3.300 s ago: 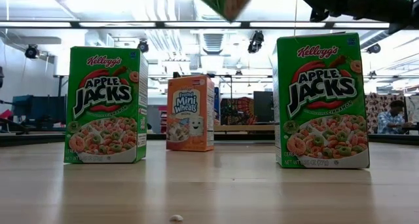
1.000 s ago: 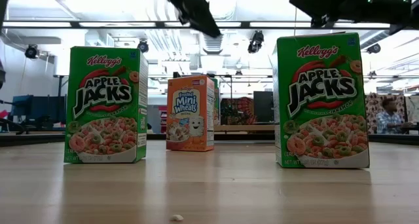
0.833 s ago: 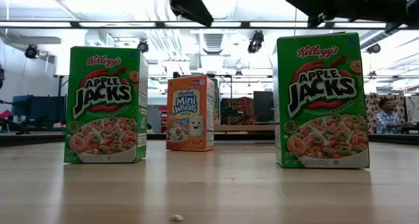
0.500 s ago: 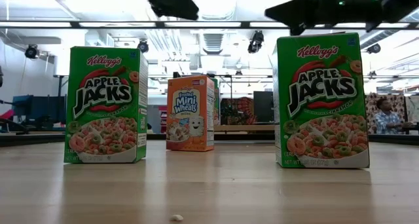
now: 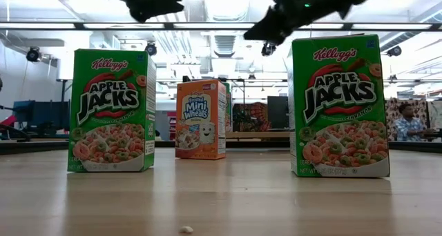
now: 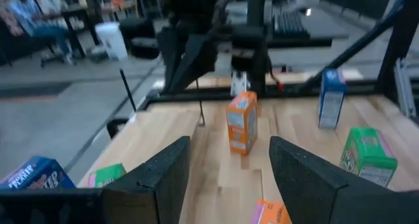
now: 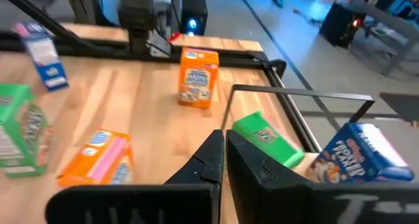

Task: Stack cereal on shelf
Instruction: Put the top green cereal box on the shelf

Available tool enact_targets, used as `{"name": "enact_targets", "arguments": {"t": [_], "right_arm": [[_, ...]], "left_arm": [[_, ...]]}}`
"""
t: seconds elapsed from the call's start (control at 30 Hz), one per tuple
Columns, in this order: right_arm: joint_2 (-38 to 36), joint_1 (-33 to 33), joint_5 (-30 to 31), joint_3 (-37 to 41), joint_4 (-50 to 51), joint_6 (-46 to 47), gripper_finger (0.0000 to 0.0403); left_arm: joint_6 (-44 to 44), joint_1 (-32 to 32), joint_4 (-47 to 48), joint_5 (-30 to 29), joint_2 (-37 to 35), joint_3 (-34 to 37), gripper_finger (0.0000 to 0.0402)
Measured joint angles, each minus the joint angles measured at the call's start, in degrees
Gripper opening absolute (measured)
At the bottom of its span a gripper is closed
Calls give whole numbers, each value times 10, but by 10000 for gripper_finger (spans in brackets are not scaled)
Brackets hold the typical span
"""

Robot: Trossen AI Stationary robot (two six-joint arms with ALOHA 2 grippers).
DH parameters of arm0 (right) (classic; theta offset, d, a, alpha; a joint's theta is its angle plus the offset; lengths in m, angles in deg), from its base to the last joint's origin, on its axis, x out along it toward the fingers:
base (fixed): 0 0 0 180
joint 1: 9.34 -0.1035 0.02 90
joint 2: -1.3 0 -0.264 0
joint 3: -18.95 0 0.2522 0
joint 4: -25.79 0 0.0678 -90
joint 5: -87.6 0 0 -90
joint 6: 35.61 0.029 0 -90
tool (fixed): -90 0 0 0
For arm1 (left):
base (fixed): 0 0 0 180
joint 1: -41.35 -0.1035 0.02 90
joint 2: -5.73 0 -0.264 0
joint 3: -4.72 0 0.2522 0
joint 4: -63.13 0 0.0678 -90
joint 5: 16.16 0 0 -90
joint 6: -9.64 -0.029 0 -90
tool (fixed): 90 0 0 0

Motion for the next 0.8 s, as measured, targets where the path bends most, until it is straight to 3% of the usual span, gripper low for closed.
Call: {"name": "enact_targets", "arguments": {"t": [0.2, 0.47, 0.6, 0.8], "right_arm": [[73, 25, 0, -120, 109, -27, 9], [164, 48, -5, -254, 260, -28, 17], [200, 54, -5, -303, 300, -36, 55], [235, 54, -7, -347, 330, -76, 146]], "left_arm": [[-11, 0, -55, 0, -48, 52, 192], [-4, 0, -55, -1, -62, 59, 191], [1, 0, -55, -1, -58, 59, 191], [4, 0, -56, 0, -57, 56, 191]]}}
